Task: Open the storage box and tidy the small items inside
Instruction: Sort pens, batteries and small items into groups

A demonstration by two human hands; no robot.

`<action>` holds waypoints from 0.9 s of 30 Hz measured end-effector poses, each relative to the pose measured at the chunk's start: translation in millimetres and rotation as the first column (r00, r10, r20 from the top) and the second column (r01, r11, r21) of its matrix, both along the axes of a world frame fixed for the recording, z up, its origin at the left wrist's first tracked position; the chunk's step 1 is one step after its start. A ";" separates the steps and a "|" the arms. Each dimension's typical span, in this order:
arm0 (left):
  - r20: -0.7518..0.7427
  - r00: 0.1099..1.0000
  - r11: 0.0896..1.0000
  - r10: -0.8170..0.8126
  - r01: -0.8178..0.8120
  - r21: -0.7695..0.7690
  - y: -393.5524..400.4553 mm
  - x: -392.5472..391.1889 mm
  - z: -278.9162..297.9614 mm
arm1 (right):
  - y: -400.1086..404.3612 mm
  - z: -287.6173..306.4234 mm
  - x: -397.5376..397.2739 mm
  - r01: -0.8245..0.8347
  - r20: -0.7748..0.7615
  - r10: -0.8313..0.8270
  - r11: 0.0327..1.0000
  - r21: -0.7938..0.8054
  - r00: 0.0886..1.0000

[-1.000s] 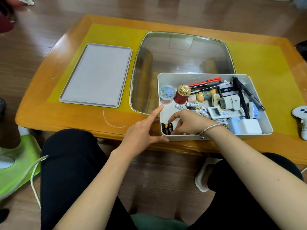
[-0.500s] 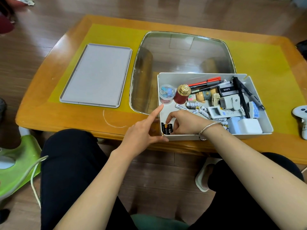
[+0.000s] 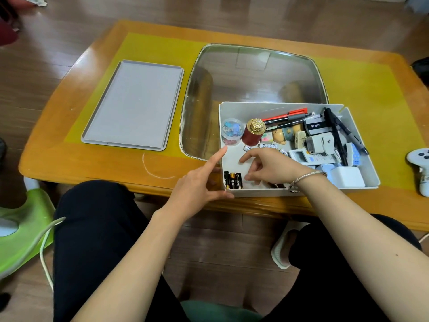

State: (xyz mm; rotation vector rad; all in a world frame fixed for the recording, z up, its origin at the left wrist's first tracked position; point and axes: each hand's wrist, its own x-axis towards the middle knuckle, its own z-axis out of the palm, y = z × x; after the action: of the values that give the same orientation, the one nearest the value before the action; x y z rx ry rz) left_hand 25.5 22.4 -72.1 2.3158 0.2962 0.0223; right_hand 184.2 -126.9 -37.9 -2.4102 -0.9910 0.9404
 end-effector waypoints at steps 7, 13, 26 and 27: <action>-0.009 1.000 1.000 -0.001 0.001 -0.019 0.5 1.0 -1.5 | 2.5 -5.8 -5.2 -0.029 -0.060 0.028 0.999 -0.021 0.998; -0.002 1.000 1.000 -0.002 0.002 -0.009 1.4 1.3 -3.5 | 4.4 -5.0 -6.4 -0.004 -0.167 0.006 1.000 0.010 0.986; 0.020 0.998 0.998 0.055 -0.055 0.014 -9.1 6.4 -2.1 | -5.0 -6.2 0.1 0.104 -0.061 -0.101 0.993 0.048 0.993; 0.026 0.998 0.997 0.061 -0.062 0.038 -11.2 7.2 -1.1 | -7.2 -7.1 3.7 0.146 0.027 -0.149 0.986 0.083 0.988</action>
State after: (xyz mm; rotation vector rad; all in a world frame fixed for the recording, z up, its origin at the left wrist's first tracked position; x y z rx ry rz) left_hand 32.7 11.1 -73.2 2.3426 0.3568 0.0878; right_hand 187.9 -134.1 -45.0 -2.4007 -0.8316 0.7952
